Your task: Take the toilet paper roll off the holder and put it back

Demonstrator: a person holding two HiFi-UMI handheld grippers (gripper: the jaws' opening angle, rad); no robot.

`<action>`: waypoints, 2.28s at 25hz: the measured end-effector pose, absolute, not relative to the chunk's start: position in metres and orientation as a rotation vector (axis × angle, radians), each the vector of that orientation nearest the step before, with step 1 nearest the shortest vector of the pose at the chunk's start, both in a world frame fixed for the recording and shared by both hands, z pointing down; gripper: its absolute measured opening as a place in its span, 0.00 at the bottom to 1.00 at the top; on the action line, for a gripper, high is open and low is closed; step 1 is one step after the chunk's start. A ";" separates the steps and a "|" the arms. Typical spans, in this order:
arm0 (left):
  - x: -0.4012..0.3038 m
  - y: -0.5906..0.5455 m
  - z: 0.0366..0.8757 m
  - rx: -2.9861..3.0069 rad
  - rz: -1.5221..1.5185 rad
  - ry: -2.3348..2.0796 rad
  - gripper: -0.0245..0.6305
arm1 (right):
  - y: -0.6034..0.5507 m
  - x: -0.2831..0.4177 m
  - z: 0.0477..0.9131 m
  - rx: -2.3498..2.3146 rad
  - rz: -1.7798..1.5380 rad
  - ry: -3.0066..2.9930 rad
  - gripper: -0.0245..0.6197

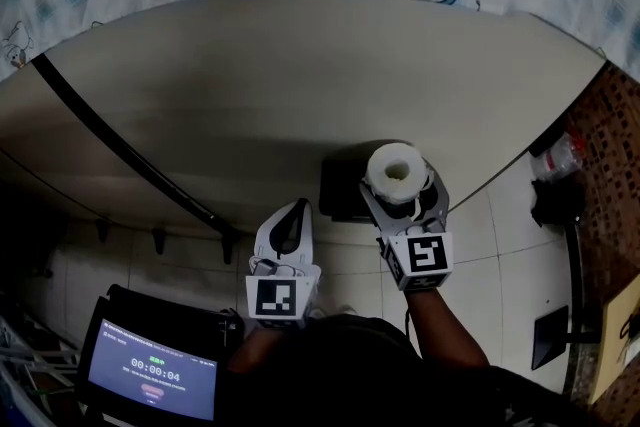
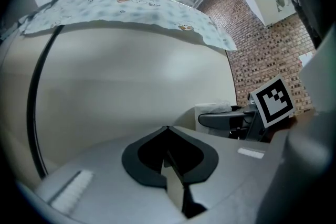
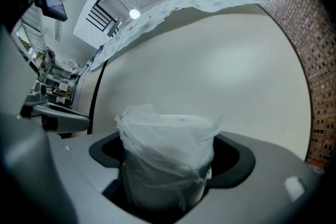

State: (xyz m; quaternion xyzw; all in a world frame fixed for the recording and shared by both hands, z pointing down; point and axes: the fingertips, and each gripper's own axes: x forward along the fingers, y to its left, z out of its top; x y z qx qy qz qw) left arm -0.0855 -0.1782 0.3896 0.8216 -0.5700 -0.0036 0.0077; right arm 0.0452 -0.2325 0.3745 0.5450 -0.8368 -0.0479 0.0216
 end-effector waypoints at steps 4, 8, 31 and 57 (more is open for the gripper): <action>-0.087 -0.178 0.395 2.556 0.006 -1.779 0.06 | -0.229 0.047 0.361 1.713 -0.160 -2.619 0.75; -0.086 -0.178 0.404 2.552 0.030 -1.773 0.06 | -0.223 0.048 0.342 1.721 -0.179 -2.654 0.75; -0.049 -0.169 0.512 2.529 0.406 -1.684 0.16 | -0.180 0.073 0.323 1.785 -0.232 -2.662 0.75; -0.026 -0.172 0.547 2.632 0.528 -1.438 0.16 | -0.171 0.096 0.328 1.806 -0.208 -2.623 0.75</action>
